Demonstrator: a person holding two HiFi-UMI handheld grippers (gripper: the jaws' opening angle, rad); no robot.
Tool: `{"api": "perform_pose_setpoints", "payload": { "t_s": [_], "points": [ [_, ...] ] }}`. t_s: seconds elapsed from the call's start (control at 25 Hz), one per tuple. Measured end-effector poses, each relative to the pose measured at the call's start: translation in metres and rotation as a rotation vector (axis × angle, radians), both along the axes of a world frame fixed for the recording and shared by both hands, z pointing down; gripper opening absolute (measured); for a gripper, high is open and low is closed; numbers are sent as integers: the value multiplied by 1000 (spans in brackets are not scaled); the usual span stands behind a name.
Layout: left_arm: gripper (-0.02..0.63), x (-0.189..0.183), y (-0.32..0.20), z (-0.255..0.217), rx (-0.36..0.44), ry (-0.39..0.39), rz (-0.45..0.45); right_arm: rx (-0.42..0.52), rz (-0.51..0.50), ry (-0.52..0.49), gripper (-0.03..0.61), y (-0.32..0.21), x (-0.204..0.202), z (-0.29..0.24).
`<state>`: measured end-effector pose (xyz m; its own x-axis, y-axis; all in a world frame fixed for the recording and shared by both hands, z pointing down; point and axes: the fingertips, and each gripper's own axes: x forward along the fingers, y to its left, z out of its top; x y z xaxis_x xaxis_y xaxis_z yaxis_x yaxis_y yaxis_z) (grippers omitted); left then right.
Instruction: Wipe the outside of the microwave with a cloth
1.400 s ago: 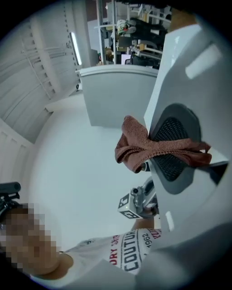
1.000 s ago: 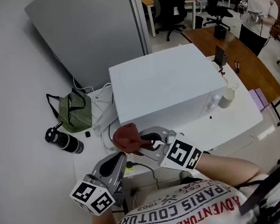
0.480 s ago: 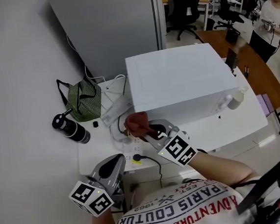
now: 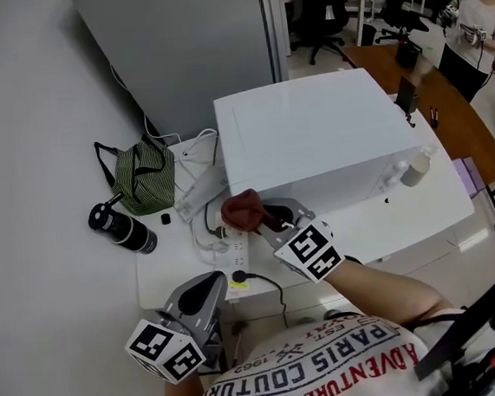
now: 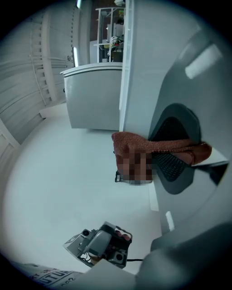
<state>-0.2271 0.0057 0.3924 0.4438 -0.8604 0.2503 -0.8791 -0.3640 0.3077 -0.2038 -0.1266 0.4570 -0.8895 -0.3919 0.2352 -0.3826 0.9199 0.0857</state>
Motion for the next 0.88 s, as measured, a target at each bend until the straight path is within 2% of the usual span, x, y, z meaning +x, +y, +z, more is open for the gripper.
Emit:
{"api": "perform_pose_setpoints", "payload": {
  "t_s": [0.2,0.36,0.64,0.88],
  "points": [
    [6,16,-6,-2,-1,4,26,0,32,-10,57,-7,20,-3],
    [5,38,-17,-1,-4,0,74,1,90,-19,57,-20,55,-5],
    [5,90,-43,-1,-9,-10,184,-10,233,-21,58,-54,146,-5],
    [5,139,-65,-4,-16,-14,280,-44,412,-49,57,-87,241,-5]
  ]
}}
